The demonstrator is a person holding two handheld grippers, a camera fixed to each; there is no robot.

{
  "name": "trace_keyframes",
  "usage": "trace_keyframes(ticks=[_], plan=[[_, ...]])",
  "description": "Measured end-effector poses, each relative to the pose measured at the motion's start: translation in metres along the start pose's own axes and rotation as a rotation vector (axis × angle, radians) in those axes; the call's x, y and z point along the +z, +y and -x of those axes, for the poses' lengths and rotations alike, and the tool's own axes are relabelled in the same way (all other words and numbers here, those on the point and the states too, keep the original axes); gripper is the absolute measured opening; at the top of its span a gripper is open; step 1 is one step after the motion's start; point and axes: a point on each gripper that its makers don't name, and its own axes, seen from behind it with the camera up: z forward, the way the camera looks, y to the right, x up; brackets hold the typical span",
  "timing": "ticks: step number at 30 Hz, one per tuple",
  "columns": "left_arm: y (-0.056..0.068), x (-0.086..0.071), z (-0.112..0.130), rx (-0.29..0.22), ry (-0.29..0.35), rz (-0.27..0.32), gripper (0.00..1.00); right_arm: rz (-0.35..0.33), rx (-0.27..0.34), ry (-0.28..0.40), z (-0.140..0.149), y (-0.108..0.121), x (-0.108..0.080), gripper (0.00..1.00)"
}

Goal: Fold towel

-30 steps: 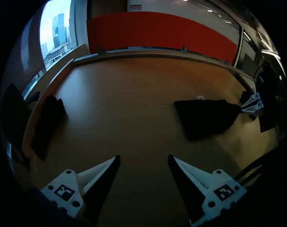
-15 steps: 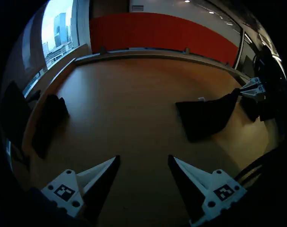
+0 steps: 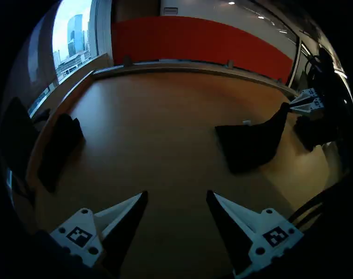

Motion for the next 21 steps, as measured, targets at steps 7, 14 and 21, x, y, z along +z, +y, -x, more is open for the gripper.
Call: trace_keyframes(ticks=[7, 14, 21], plan=[[-0.002, -0.004, 0.002, -0.011, 0.005, -0.006, 0.93, -0.04, -0.038, 0.009, -0.02, -0.011, 0.012, 0.06], [-0.005, -0.011, 0.004, -0.029, 0.014, -0.013, 0.93, -0.098, -0.08, 0.01, -0.036, -0.03, 0.03, 0.06], [-0.012, -0.017, 0.008, -0.047, 0.019, -0.028, 0.93, -0.169, -0.112, -0.004, -0.045, -0.058, 0.053, 0.07]])
